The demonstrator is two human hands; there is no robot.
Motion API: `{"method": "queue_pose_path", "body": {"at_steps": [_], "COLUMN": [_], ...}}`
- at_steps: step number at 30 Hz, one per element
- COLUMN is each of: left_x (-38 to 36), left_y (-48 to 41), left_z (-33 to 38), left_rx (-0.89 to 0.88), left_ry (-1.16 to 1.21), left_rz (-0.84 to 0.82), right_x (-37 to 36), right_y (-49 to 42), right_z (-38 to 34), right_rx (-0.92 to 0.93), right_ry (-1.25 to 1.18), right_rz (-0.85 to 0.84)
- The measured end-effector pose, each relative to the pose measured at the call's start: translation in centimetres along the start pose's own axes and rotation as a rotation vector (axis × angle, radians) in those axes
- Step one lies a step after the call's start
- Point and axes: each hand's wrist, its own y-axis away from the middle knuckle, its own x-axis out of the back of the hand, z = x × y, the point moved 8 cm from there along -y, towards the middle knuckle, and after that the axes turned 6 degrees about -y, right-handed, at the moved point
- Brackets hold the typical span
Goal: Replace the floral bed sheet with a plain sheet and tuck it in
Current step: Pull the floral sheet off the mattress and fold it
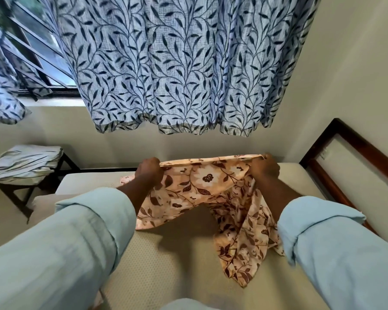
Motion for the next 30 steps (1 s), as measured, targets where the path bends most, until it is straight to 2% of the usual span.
{"method": "queue_pose_path", "body": {"at_steps": [4,8,14,16,18,23,26,30], "left_x": [0.8,1.4,1.5,1.5,0.8,-2.3,-2.7,-2.5], "left_y": [-0.3,-0.6,-0.3,-0.2,-0.4,1.0,2.7,4.9], "left_z": [-1.0,-2.5,-4.8,-4.8,-3.6,0.9,3.8,6.3], "left_rx": [0.015,0.085,0.213,0.213,0.146,-0.043,-0.146,-0.156], "left_ry": [0.036,0.045,0.074,0.152,0.306,0.601,0.646,0.664], "left_rz": [0.085,0.103,0.077,0.082,0.019,-0.407,-0.577,-0.719], "right_x": [0.3,0.9,0.5,-0.4,-2.3,-9.3,-11.1,-12.6], "right_y": [-0.3,-0.3,0.5,1.1,2.1,7.3,10.0,12.8], "right_z": [2.0,2.3,0.2,-0.3,-0.7,-1.1,-2.4,-3.5], "right_rx": [-0.085,-0.106,0.022,0.060,0.096,0.167,0.283,0.329], "right_ry": [0.017,0.054,0.122,0.117,0.109,0.077,0.057,0.043], "right_rz": [0.009,0.023,0.030,-0.011,-0.129,-0.717,-0.820,-0.949]}}
